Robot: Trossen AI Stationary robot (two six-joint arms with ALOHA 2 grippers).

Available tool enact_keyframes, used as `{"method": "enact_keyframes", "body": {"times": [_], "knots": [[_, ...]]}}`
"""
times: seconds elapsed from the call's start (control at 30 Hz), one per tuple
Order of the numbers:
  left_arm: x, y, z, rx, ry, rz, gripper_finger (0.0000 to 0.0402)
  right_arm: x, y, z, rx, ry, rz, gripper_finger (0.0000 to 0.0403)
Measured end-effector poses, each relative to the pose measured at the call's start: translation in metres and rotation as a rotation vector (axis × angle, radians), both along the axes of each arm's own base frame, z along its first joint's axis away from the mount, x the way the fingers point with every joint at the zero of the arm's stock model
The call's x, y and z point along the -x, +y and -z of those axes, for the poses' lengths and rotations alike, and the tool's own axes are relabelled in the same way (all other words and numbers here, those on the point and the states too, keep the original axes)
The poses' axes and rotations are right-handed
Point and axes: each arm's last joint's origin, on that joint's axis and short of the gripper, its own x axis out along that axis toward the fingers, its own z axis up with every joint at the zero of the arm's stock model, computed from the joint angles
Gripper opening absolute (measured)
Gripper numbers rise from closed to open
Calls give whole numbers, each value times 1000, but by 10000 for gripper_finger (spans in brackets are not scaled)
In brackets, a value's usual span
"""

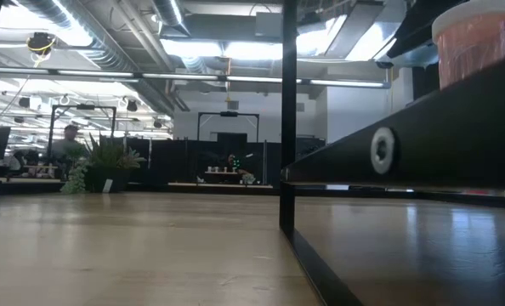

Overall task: Pick and place medicine bottles onto shelf by color
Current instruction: Put the pink pill bottle on the shelf aligned with the other pink pill bottles

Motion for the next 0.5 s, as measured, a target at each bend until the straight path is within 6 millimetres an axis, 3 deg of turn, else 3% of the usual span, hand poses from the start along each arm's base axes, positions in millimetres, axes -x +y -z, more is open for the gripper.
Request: {"method": "enact_keyframes", "body": {"times": [0.3,0.5], "knots": [[9,-16,5,-62,59,-94,108,0,0,0,3,2,-2,259],[16,6,-9,-111,58,-160,108,0,0,0,2,0,-1,259]]}}
